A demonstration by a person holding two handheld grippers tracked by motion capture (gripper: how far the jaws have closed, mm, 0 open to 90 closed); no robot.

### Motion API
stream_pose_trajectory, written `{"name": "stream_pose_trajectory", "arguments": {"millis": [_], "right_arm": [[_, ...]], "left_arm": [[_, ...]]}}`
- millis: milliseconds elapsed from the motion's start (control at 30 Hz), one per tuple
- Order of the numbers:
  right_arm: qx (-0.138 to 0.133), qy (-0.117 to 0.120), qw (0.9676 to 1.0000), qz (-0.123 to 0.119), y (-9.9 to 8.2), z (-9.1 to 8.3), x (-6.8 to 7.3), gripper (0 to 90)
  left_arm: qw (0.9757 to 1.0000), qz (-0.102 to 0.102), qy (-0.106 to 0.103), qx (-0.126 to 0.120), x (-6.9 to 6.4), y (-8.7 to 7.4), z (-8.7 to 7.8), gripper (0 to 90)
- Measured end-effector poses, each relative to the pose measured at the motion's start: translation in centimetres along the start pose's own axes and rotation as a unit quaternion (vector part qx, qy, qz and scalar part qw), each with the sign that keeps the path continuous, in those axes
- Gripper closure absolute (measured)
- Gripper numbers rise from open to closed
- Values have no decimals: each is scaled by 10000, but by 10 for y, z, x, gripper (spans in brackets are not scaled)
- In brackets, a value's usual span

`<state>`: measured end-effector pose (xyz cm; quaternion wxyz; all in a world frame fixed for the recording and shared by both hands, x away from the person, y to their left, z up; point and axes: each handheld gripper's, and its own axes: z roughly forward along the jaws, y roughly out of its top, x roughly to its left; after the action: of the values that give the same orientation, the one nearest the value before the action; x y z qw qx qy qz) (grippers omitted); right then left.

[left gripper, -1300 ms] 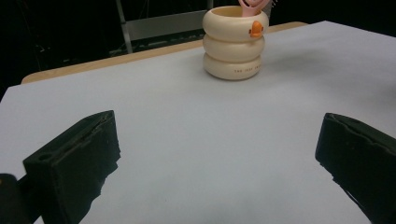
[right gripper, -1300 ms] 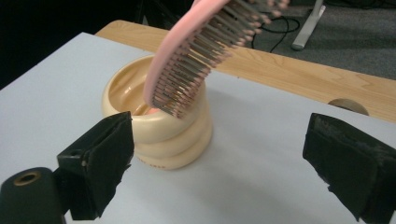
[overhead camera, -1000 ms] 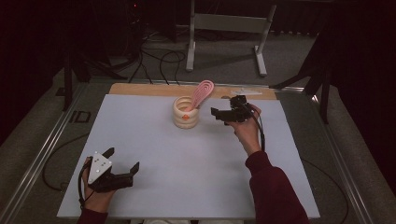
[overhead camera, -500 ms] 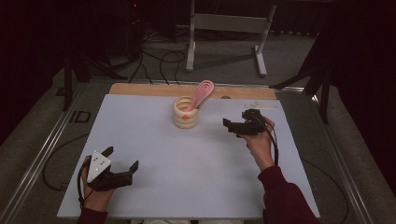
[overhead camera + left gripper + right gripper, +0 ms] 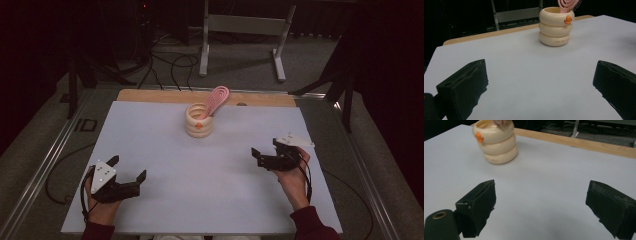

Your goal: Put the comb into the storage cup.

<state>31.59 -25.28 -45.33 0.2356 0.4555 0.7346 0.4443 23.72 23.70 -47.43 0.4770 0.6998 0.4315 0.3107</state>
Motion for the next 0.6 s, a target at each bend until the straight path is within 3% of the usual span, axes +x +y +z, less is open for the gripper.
{"name": "stream_pose_trajectory", "arguments": {"millis": [400, 600], "right_arm": [[-253, 9, 9982, -549, -32, -23, 20, 94], [-378, 83, 9974, -613, -39, -30, 22, 94]], "left_arm": [[10000, 25, -30, 12, 2, 0, 0, 2], [10000, 21, -38, 2, 3, 0, -1, 2]]}}
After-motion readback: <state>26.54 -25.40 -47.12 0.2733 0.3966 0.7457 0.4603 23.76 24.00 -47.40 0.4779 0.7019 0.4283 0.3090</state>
